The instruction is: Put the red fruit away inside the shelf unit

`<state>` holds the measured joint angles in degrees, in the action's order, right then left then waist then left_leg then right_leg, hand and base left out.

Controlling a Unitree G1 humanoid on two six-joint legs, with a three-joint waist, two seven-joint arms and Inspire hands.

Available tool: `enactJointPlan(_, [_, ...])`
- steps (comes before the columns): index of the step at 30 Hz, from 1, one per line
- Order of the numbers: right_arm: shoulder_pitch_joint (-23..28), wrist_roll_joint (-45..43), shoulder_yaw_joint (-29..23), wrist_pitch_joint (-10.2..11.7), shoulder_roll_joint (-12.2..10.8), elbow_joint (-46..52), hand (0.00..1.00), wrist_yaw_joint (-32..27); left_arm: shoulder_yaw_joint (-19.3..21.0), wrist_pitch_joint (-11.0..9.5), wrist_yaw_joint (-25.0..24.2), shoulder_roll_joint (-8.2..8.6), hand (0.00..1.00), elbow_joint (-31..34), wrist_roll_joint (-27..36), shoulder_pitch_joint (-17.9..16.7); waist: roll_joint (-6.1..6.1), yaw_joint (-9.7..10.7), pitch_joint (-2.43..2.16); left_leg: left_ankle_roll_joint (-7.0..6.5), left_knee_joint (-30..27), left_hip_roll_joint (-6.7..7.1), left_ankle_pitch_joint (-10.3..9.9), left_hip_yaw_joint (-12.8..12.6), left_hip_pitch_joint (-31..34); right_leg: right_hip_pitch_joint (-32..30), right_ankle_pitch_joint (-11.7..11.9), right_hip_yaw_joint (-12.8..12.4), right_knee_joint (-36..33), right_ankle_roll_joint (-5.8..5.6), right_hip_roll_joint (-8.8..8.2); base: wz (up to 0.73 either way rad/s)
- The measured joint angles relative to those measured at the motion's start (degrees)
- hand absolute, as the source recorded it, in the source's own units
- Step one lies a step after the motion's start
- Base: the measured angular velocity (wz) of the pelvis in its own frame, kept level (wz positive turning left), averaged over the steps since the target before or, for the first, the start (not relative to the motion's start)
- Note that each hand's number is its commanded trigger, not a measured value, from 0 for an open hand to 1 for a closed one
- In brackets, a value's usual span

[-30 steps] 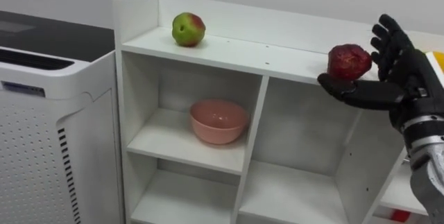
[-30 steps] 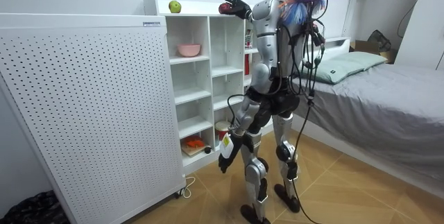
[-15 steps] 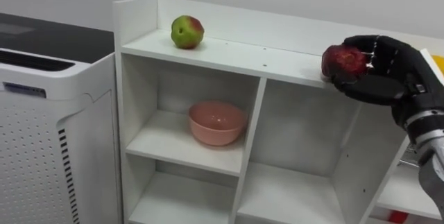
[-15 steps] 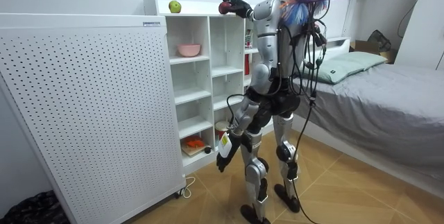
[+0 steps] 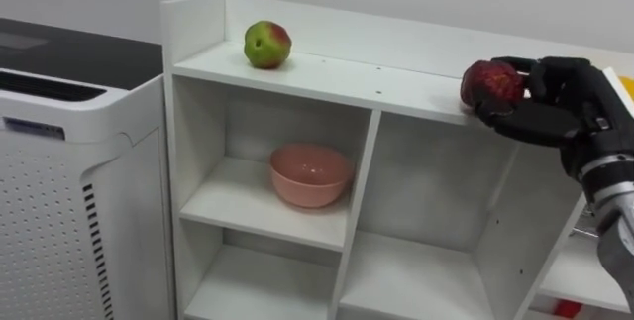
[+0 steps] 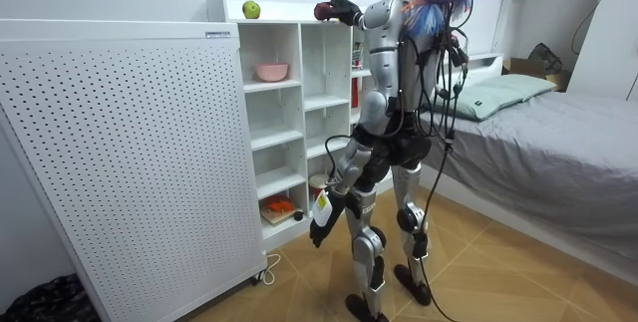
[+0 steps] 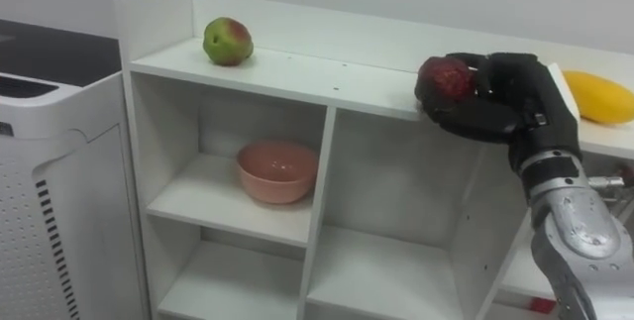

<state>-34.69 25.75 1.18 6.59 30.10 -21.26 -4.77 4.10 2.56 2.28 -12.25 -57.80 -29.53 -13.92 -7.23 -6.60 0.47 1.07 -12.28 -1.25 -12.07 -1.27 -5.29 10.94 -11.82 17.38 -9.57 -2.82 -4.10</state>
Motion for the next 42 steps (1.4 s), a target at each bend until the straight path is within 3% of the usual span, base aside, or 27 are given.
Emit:
enactJointPlan(2, [0.05,1.63,0.0,-0.41,-0.32,1.47,1.0,0.02,-0.65,0.02,-0.01,0.03,0.0,0.01,-0.03,0.25,0.15,0.13,0.1,0.01,-0.54,0.0,-0.02,-0.18,0.73,-0.34,0.01,0.01,-0.01,0.01,0.0,0.0])
enactJointPlan(7, [0.17,2.93,0.39,-0.7,-2.09,6.64,1.0,1.2,-1.04,0.09,-0.17,0.46,0.0,-0.08,-0.11,0.56,1.23,-0.1,-0.29,0.0,-1.03,-0.05,-0.02,-0.37,1.62,-1.07,0.18,-0.1,-0.07,0.29,0.04,0.0])
enactJointPlan(11, [2.36,4.09,2.11,-0.99,-4.1,13.49,1.0,2.43,-1.05,1.44,0.08,0.96,0.0,-0.1,-0.19,0.47,2.52,-0.68,-0.39,-0.01,-1.01,-0.08,-0.02,-0.67,1.05,-0.71,0.2,-1.17,-0.08,0.32,0.07,-0.04])
enactJointPlan(15, [5.78,5.52,5.13,-2.66,-5.89,17.8,1.0,4.49,-1.06,2.21,0.17,1.28,0.0,-0.04,-0.13,0.66,3.61,-1.1,-0.52,-0.03,-0.76,-0.16,0.0,-1.2,0.9,-0.96,0.27,-1.48,-0.14,0.45,0.09,-0.07])
enactJointPlan(23, [10.35,5.22,6.96,-2.96,-10.81,19.49,1.0,7.44,-2.9,2.1,1.93,1.3,0.0,-1.81,-0.01,1.52,3.75,-1.66,-0.54,-0.06,-1.21,-0.13,0.02,-1.1,2.18,-1.73,0.34,-1.46,-0.22,0.54,0.08,0.0])
enactJointPlan(24, [10.76,5.29,7.02,-2.96,-11.57,19.5,1.0,7.39,-3.43,2.15,2.19,1.29,0.0,-1.9,-0.06,1.43,4.07,-1.63,-0.32,-0.07,-1.3,-0.13,0.03,-1.09,2.42,-1.99,0.34,-1.43,-0.2,0.54,0.08,0.0])
enactJointPlan(28, [13.52,5.84,9.07,-2.88,-13.16,18.8,1.0,7.65,-6.29,2.31,2.27,1.24,0.0,-1.82,0.09,1.49,4.64,-1.53,-0.26,-0.07,-1.72,-0.2,0.02,-1.08,3.29,-3.14,0.36,-1.33,-0.35,0.58,0.06,0.0])
enactJointPlan(31, [15.77,5.61,10.95,-2.82,-15.21,14.58,1.0,8.65,-10.0,2.28,2.31,1.33,0.0,-2.18,0.84,2.72,5.5,-1.17,0.05,-0.09,-3.1,-0.31,0.01,-0.89,5.83,-5.34,0.35,-1.32,-2.07,0.63,-0.05,0.0])
enactJointPlan(32, [16.32,5.17,11.29,-2.99,-15.87,11.7,1.0,8.78,-10.09,2.15,2.31,1.74,0.0,-2.9,0.8,3.66,5.9,-1.15,0.3,-0.16,-3.7,-0.4,0.02,-0.9,7.07,-6.74,0.32,-1.42,-3.12,0.66,-0.13,0.0])
enactJointPlan(37, [19.21,5.36,11.46,-3.0,-17.07,4.98,1.0,8.67,-10.09,1.69,3.0,2.1,0.0,-6.4,2.34,6.45,6.87,-1.42,0.33,-0.58,-6.88,-0.26,0.16,-1.54,12.85,-13.98,-0.65,-1.56,-8.64,1.12,-1.42,-0.06])
enactJointPlan(42, [19.18,10.18,11.04,-2.99,-19.11,-4.69,1.0,8.65,-13.38,1.12,3.28,2.31,0.0,-7.58,8.27,6.66,8.57,-1.11,1.1,-1.5,-13.04,-0.12,-1.13,-1.68,19.16,-20.65,-2.57,-2.0,-15.7,1.55,-2.82,-0.01])
